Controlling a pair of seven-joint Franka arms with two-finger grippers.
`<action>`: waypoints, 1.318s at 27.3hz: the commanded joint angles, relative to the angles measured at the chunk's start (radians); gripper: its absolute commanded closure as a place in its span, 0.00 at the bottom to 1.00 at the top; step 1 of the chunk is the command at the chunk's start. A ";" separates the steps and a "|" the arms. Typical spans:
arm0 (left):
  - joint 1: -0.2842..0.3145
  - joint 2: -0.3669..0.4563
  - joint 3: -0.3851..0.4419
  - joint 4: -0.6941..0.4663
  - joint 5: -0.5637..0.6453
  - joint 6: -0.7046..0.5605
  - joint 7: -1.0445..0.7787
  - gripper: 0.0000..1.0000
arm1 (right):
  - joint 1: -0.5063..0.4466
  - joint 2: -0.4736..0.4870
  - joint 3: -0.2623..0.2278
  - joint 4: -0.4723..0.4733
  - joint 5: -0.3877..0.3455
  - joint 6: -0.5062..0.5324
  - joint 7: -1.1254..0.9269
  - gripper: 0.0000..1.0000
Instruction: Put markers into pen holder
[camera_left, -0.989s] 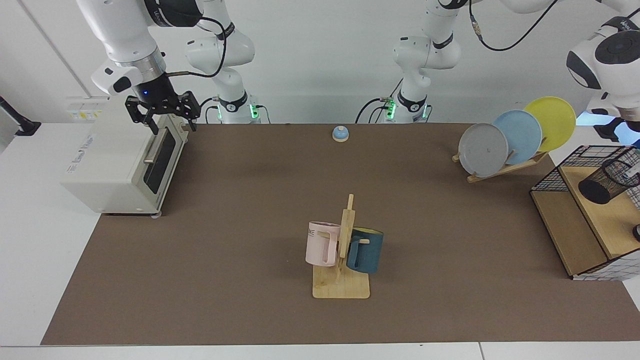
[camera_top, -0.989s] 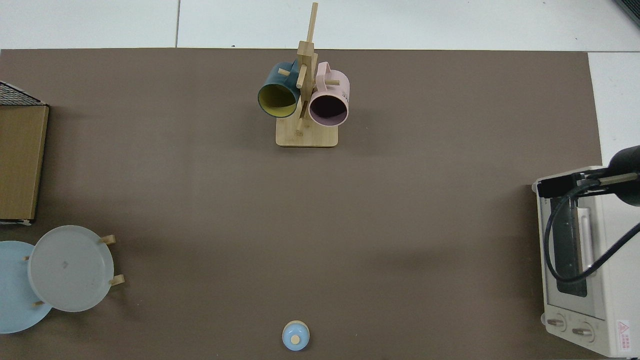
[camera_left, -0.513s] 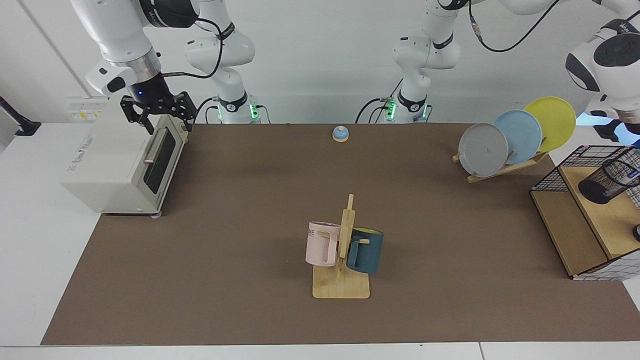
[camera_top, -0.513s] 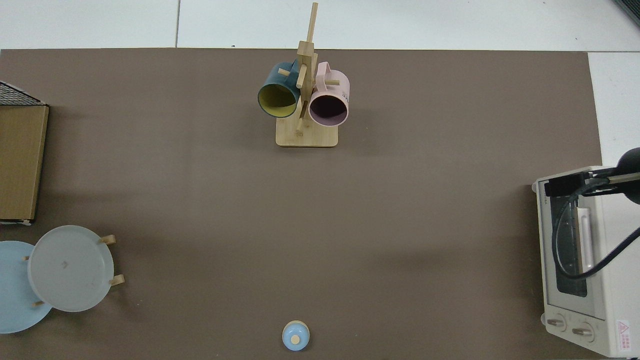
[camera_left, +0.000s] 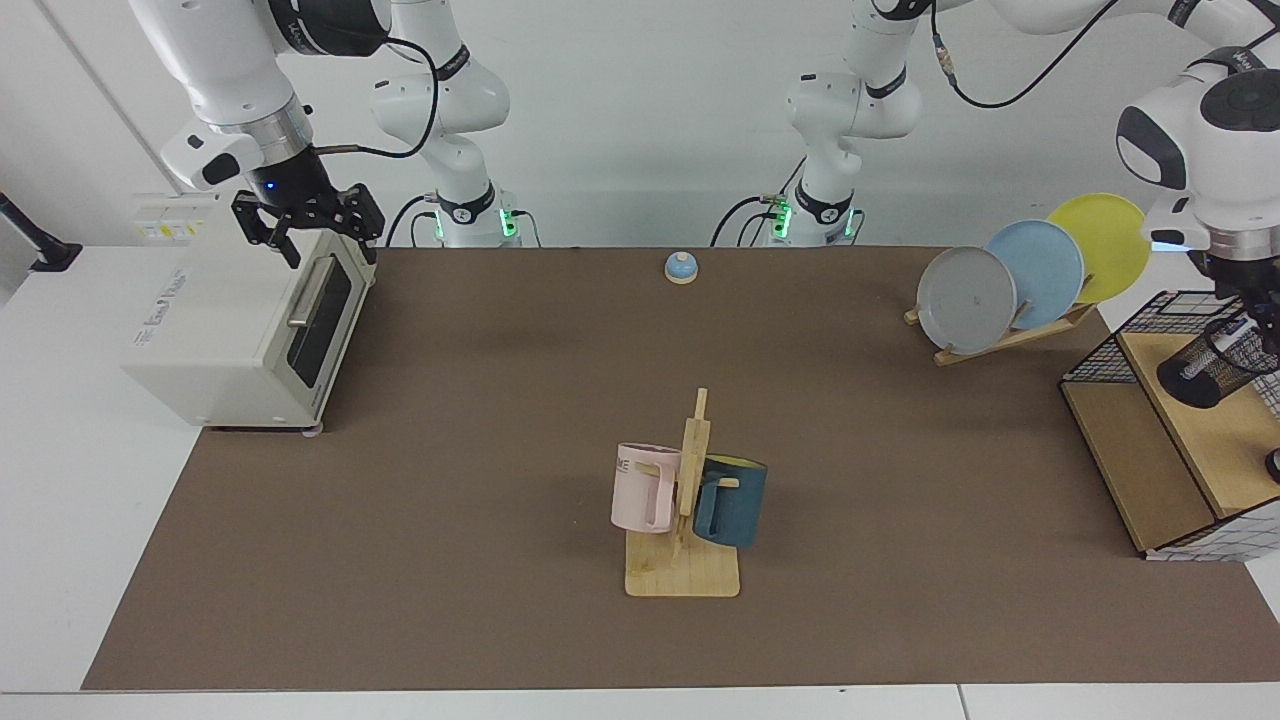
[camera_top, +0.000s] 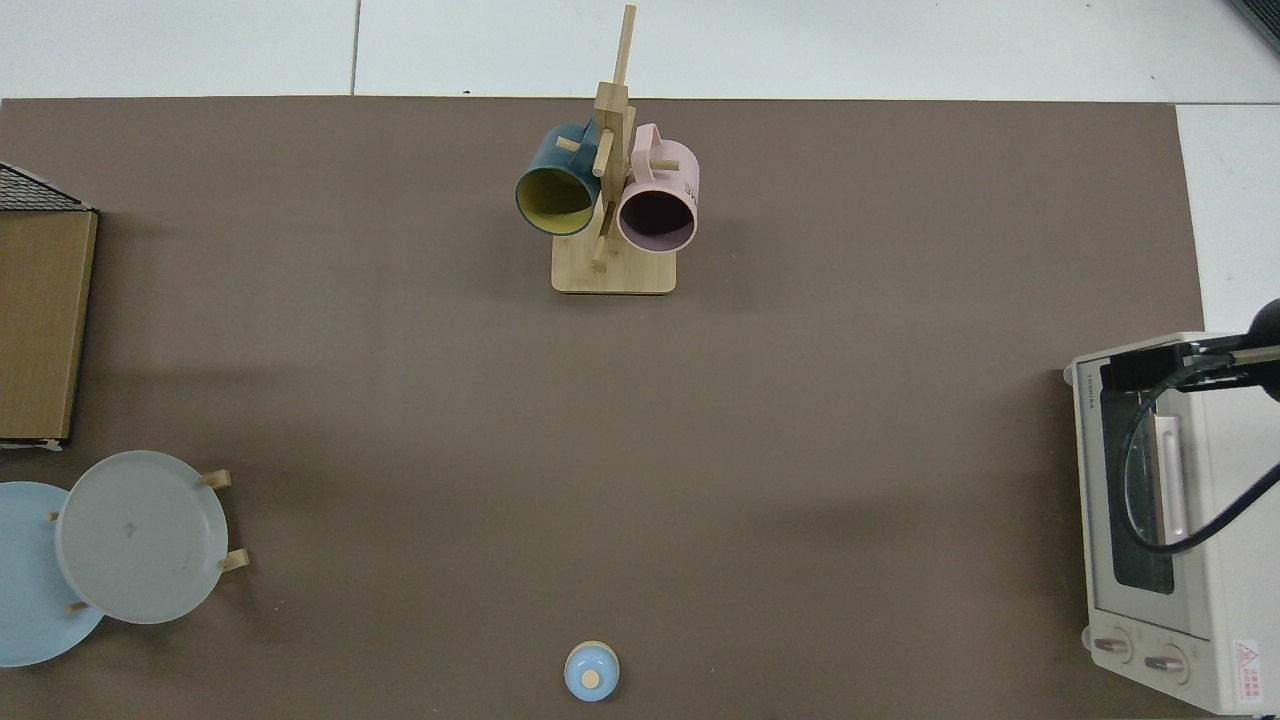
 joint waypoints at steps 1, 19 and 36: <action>-0.017 0.004 -0.053 0.016 -0.158 -0.131 -0.024 0.00 | -0.041 -0.009 0.008 -0.003 -0.016 -0.019 -0.026 0.00; -0.079 -0.099 -0.268 -0.128 -0.306 -0.239 -0.514 0.00 | -0.058 -0.007 0.039 -0.001 0.001 -0.011 -0.026 0.00; -0.077 -0.117 -0.334 -0.102 -0.435 -0.382 -1.248 0.00 | -0.060 -0.007 0.039 -0.001 0.001 -0.011 -0.026 0.00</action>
